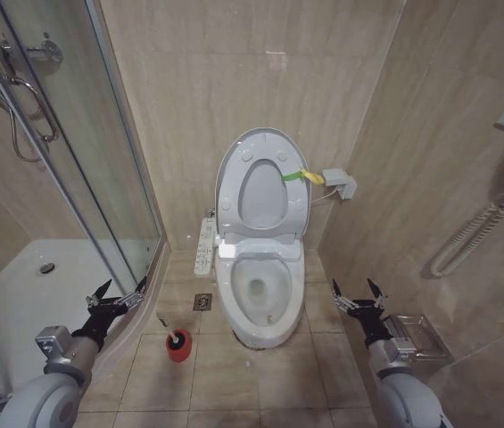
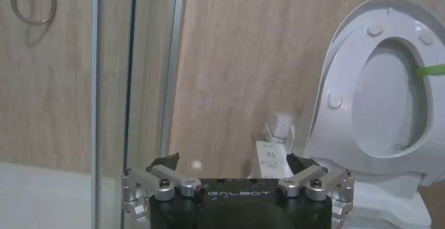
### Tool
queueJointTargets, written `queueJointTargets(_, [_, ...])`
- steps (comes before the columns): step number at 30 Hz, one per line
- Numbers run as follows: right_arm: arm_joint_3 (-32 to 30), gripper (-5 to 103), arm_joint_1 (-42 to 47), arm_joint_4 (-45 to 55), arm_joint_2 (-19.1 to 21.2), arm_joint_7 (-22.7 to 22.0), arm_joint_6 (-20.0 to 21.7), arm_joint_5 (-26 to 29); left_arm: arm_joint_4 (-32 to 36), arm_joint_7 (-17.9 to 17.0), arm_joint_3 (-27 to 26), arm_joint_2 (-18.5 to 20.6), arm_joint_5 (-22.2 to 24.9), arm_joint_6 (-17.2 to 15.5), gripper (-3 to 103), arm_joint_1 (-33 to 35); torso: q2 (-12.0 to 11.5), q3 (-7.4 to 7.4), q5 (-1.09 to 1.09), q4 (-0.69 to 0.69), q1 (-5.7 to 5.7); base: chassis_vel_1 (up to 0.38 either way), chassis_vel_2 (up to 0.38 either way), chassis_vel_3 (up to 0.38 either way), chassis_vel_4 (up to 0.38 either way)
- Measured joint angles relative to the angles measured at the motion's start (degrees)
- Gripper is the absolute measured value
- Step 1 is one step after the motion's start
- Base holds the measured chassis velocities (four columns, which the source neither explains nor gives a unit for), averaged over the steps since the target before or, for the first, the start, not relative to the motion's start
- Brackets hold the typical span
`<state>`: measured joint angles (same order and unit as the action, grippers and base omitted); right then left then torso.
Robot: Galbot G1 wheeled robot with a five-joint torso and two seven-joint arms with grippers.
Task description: Open the toilet lid, clean the toilet bowl with a toilet brush, close the toilet lid, and flush.
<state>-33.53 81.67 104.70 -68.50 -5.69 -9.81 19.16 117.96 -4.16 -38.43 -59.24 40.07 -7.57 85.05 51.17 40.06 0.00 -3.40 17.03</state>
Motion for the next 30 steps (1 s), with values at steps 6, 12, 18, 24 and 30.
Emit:
queueJointTargets(6, [0.0,100,0.0,0.0,0.0,0.0,0.0,0.0,-2.8,3.0,0.6,-2.6,-5.0,6.1,100,0.7,0.0,0.0,0.0,0.0,0.0,0.0,0.0,0.0,0.0])
queueJointTargets(12, [0.0,100,0.0,0.0,0.0,0.0,0.0,0.0,-5.6,3.3,1.8,-7.8,-8.3,10.4,100,1.4,0.0,0.0,0.0,-0.01,0.0,0.0,0.0,0.0,0.0])
queueJointTargets(18, [0.0,100,0.0,0.0,0.0,0.0,0.0,0.0,-8.1,3.1,2.3,-10.4,-10.8,12.1,100,3.1,0.0,0.0,0.01,0.0,0.0,0.0,0.0,0.0,0.0])
queueJointTargets(24, [0.0,100,0.0,0.0,0.0,0.0,0.0,0.0,-10.6,2.2,3.4,-11.0,-11.1,12.3,100,3.6,0.0,0.0,0.0,0.0,0.0,0.0,0.0,0.0,0.0])
queueJointTargets(30, [0.0,100,0.0,0.0,0.0,0.0,0.0,0.0,-10.0,2.1,3.9,-10.7,-10.6,12.8,100,3.7,0.0,0.0,-0.01,0.0,0.0,0.0,0.0,0.0,0.0])
